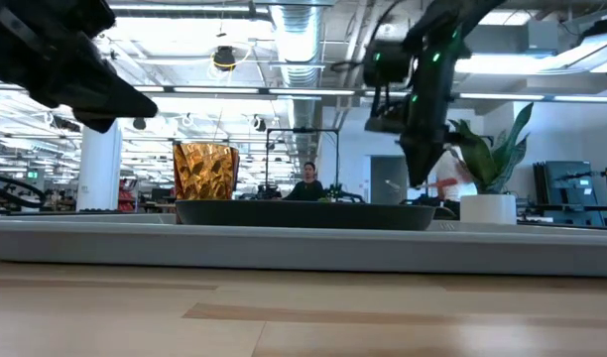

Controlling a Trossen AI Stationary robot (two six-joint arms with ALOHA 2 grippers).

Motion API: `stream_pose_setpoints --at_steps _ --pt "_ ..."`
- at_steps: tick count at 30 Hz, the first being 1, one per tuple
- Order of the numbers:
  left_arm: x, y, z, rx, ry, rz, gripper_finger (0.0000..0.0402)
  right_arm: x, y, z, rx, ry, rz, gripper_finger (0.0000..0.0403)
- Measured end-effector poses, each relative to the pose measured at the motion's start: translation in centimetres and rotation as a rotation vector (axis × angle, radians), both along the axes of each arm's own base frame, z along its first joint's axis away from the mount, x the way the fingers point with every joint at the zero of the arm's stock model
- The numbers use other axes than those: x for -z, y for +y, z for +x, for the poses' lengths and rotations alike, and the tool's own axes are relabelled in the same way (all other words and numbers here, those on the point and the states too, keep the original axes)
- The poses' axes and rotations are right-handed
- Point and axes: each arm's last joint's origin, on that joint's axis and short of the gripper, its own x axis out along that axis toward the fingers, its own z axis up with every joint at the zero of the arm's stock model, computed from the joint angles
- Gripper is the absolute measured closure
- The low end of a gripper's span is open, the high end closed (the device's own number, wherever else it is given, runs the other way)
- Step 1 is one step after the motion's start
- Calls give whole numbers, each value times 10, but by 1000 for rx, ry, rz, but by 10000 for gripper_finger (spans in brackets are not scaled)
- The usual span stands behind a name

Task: Pick and place plate/cup/fork/spoon on tray
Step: Put the orange spoon on the gray serving tray to the right of the black plate

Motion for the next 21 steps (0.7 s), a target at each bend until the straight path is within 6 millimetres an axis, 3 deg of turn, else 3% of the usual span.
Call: stream_pose_setpoints --at_steps 5,11,16,21 --pt "1 10 6 3 21 10 401 -16 54 -1 33 -23 -22 399" --pt "1 15 9 0 31 23 401 -8 108 9 108 -80 -17 400" --pt "5 16 7 4 42 30 401 17 128 16 203 -29 -28 398" --pt "16 19 0 -2 72 16 401 39 131 23 258 21 -14 398"
